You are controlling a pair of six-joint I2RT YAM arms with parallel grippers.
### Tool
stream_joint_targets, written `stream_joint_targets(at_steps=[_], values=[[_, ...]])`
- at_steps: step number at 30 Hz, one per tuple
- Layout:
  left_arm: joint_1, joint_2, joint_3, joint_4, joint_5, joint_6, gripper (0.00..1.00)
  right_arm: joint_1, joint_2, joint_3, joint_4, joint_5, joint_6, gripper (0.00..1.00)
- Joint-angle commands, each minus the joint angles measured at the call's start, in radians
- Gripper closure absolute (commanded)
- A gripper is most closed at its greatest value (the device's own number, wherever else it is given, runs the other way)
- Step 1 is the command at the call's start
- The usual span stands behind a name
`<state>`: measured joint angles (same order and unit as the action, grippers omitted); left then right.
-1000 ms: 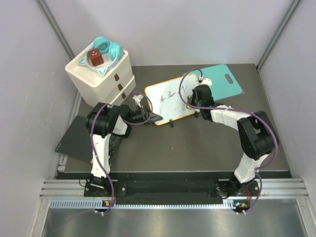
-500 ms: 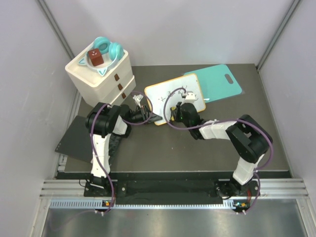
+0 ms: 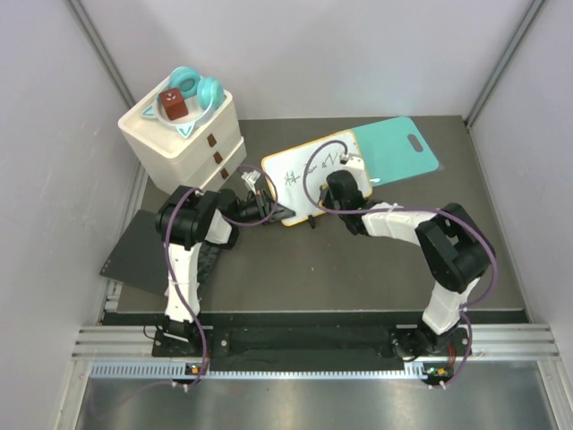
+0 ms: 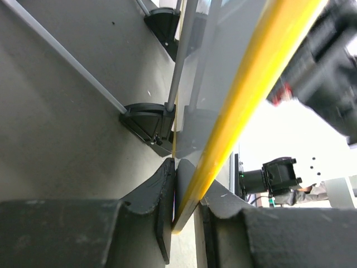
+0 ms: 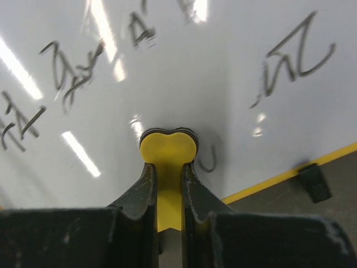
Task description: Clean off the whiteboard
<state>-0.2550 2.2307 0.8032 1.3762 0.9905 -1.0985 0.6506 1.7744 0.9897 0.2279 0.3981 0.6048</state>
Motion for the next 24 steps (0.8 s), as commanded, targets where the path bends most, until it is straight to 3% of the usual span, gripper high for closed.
stream_joint_targets(at_steps=[1,6,12,20,24], values=[[-0.023,0.000,-0.002,0.322,0.117,-0.055,0.78,-0.130,-0.033,0.001,-0.090,0.045,-0.003,1.00],[-0.023,-0.002,0.002,0.322,0.122,-0.058,0.78,-0.186,-0.044,0.009,-0.076,0.053,-0.030,1.00],[-0.026,0.000,0.005,0.320,0.125,-0.061,0.78,-0.171,-0.012,-0.008,-0.019,-0.044,-0.013,1.00],[-0.035,0.004,0.008,0.320,0.132,-0.063,0.78,0.049,0.020,-0.082,0.163,-0.061,-0.057,1.00],[-0.036,0.003,0.011,0.320,0.137,-0.064,0.78,0.092,0.075,-0.086,0.261,-0.103,-0.051,1.00]])
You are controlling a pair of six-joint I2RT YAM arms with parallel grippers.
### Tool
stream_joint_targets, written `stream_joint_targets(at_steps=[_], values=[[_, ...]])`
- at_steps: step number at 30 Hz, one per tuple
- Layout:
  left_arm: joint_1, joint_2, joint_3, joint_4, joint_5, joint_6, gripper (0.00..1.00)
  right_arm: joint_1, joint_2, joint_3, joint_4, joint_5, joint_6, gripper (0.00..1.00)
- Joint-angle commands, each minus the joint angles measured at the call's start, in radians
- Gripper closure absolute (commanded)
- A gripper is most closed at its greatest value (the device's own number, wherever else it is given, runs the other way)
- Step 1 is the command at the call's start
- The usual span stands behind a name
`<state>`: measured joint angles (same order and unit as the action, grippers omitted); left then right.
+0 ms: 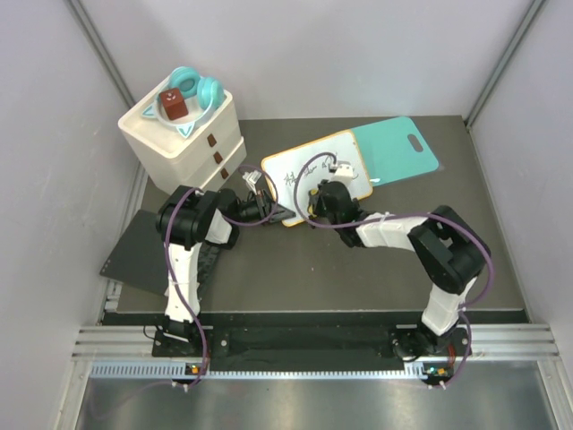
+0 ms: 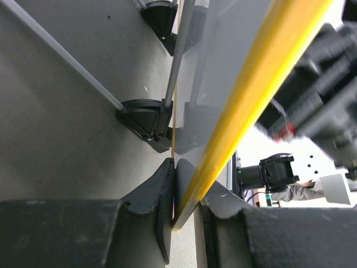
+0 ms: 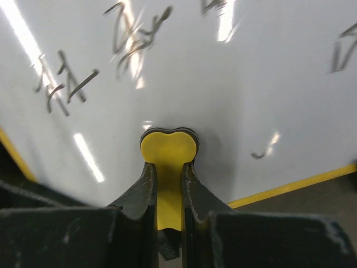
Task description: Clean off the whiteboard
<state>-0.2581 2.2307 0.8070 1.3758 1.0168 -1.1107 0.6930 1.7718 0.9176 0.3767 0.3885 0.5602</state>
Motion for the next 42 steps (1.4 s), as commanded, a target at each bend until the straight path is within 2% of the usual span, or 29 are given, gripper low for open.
stream_joint_targets(at_steps=[1,7,10,12,21,30,35,39,42], values=[[-0.033,0.001,0.008,0.321,0.114,-0.052,0.78,0.053,0.090,-0.007,0.122,-0.120,-0.016,1.00],[-0.036,0.000,0.001,0.321,0.120,-0.048,0.78,0.040,0.066,0.036,0.065,-0.022,-0.032,1.00],[-0.038,0.003,0.003,0.321,0.117,-0.046,0.78,-0.002,0.045,0.084,-0.050,0.041,-0.013,1.00],[-0.038,0.003,0.004,0.321,0.117,-0.047,0.78,-0.035,0.041,0.096,-0.091,0.039,-0.005,1.00],[-0.040,-0.005,0.006,0.321,0.120,-0.049,0.78,-0.208,0.003,0.081,-0.090,-0.042,-0.008,1.00],[-0.040,0.000,0.003,0.321,0.121,-0.047,0.78,-0.170,-0.005,-0.045,-0.035,-0.137,0.029,1.00],[-0.041,0.003,0.003,0.321,0.118,-0.047,0.78,-0.133,-0.025,-0.085,-0.050,-0.140,0.082,1.00],[-0.040,0.001,0.003,0.321,0.120,-0.049,0.78,-0.148,-0.023,-0.037,-0.099,-0.090,0.057,1.00],[-0.040,0.001,0.001,0.322,0.123,-0.047,0.78,-0.202,0.006,0.080,-0.134,-0.097,0.047,1.00]])
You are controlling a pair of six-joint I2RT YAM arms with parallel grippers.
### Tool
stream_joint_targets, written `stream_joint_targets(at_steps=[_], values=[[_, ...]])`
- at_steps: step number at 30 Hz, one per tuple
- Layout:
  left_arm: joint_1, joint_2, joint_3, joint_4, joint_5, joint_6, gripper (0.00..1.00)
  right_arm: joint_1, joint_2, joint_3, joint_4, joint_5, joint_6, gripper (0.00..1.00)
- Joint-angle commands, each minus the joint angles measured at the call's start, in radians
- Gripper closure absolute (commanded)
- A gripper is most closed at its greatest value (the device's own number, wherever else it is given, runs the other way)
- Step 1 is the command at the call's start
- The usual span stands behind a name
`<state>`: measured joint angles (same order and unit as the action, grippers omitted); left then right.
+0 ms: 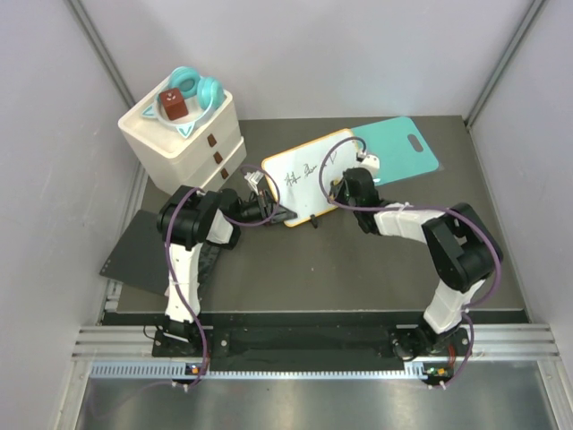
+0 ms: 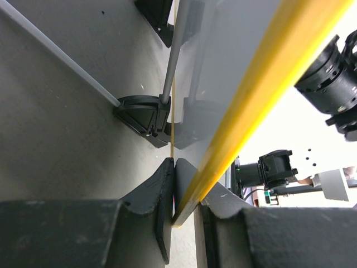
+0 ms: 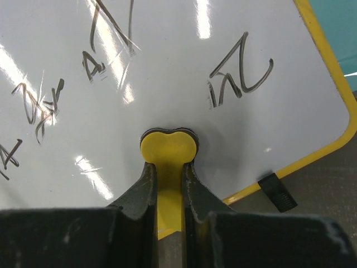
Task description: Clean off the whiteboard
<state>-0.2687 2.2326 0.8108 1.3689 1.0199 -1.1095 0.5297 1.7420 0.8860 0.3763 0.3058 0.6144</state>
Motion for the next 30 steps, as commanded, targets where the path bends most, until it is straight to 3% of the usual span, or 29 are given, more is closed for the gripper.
stream_joint_targets(at_steps=[1,6,9,21,30], values=[[-0.029,0.001,-0.001,0.328,0.121,-0.050,0.78,-0.057,0.050,0.145,-0.173,-0.022,-0.004,1.00],[-0.029,0.004,-0.001,0.329,0.123,-0.049,0.78,-0.168,0.135,0.347,-0.315,-0.096,0.008,1.00],[-0.030,0.005,-0.001,0.329,0.121,-0.049,0.78,-0.207,0.157,0.373,-0.370,-0.106,0.007,1.00],[-0.035,0.005,0.004,0.328,0.121,-0.050,0.78,-0.180,0.114,0.111,-0.235,-0.191,0.042,1.00],[-0.040,0.012,0.001,0.328,0.126,-0.049,0.78,-0.060,0.169,0.149,-0.192,-0.214,0.058,1.00]])
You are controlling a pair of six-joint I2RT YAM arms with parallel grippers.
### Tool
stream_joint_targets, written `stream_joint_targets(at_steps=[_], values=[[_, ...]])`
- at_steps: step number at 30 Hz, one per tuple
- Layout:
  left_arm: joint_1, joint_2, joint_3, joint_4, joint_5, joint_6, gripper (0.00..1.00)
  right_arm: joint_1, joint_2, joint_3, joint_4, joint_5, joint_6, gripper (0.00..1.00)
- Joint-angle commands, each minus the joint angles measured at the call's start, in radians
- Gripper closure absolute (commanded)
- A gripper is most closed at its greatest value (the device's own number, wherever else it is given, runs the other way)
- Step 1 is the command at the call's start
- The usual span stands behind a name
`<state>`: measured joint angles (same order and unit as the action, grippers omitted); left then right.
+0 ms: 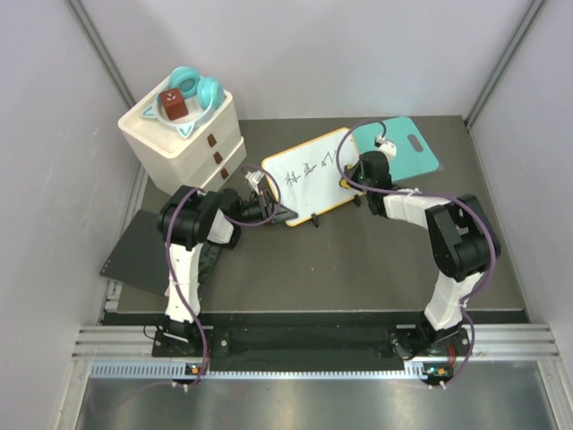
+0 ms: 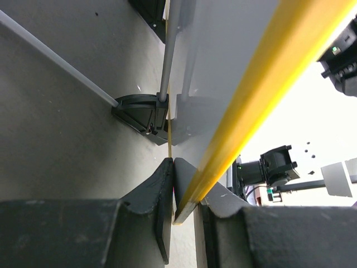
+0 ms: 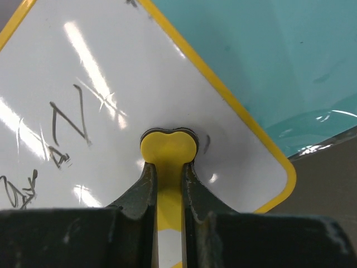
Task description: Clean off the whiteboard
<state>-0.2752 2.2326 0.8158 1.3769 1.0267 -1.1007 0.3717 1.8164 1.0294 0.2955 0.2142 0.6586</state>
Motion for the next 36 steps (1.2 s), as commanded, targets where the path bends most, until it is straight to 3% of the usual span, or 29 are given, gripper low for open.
stream_joint_targets(at_steps=[1,9,20,24,36], values=[[-0.033,0.012,-0.003,0.320,0.121,-0.056,0.78,0.107,0.104,0.021,-0.113,-0.128,0.013,1.00],[-0.035,0.007,0.000,0.320,0.124,-0.059,0.78,0.171,0.153,0.113,-0.177,-0.076,0.045,1.00],[-0.035,0.004,-0.006,0.320,0.125,-0.056,0.79,-0.034,0.058,0.027,-0.183,-0.062,0.062,1.00],[-0.036,0.002,-0.003,0.320,0.127,-0.057,0.78,-0.057,0.058,0.049,-0.210,-0.035,0.039,1.00],[-0.041,0.002,-0.006,0.320,0.131,-0.053,0.78,-0.033,0.121,0.193,-0.148,-0.238,-0.005,1.00]])
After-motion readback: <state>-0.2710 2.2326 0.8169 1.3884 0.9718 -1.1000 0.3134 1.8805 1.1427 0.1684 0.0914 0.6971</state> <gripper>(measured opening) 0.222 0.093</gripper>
